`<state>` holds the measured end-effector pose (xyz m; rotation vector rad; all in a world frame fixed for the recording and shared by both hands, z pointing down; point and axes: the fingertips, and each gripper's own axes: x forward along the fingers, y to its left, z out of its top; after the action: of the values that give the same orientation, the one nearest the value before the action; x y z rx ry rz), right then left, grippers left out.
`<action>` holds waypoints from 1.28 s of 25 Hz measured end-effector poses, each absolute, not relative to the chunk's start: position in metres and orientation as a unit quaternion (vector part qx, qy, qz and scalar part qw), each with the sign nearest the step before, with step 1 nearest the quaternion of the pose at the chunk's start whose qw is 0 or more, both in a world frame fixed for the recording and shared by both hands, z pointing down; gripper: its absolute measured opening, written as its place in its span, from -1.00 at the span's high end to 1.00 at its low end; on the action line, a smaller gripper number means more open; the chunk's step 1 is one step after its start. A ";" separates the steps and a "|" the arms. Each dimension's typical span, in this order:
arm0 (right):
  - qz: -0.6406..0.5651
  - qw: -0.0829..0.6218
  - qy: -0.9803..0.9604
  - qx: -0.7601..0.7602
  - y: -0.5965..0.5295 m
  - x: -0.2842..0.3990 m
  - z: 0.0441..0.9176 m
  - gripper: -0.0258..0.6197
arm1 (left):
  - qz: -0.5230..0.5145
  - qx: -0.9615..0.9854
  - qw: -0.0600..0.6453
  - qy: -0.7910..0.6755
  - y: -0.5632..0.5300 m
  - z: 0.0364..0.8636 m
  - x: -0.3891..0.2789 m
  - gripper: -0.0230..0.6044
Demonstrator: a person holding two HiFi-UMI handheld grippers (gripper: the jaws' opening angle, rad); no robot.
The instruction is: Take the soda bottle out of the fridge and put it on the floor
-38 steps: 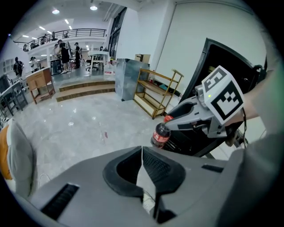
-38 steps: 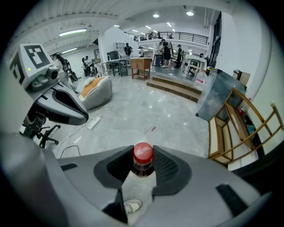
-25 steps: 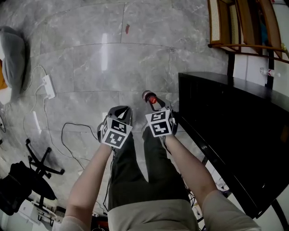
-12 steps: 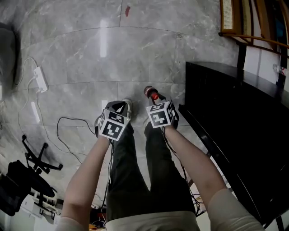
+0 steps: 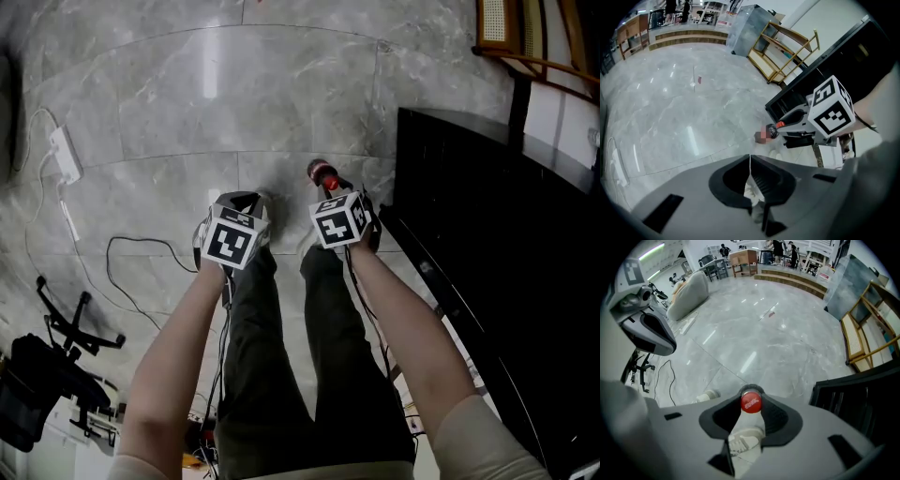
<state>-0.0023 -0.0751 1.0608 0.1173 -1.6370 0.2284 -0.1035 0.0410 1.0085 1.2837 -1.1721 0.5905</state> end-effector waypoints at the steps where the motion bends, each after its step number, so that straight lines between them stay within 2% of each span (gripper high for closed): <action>1: 0.102 0.678 -0.726 0.054 -0.076 0.001 1.068 0.57 | 0.258 0.555 0.610 -0.503 0.043 1.017 -0.101 0.89; 8: 0.099 0.691 -0.715 0.051 -0.076 0.018 1.113 0.57 | 0.255 0.537 0.645 -0.481 0.061 1.068 -0.078 0.89; 19: 0.104 0.694 -0.711 0.047 -0.068 0.022 1.165 0.57 | 0.250 0.538 0.641 -0.487 0.058 1.120 -0.083 0.89; 27: 0.157 0.684 -0.709 0.077 -0.065 0.021 1.166 0.55 | 0.251 0.538 0.641 -0.486 0.056 1.126 -0.087 0.89; 32: 0.183 0.681 -0.705 0.079 -0.061 0.022 1.158 0.46 | 0.264 0.542 0.638 -0.479 0.057 1.118 -0.091 0.89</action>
<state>0.0224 -0.0608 1.1584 0.1776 -1.5814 0.4101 -0.0907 0.0573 1.1176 1.2371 -1.0923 0.6024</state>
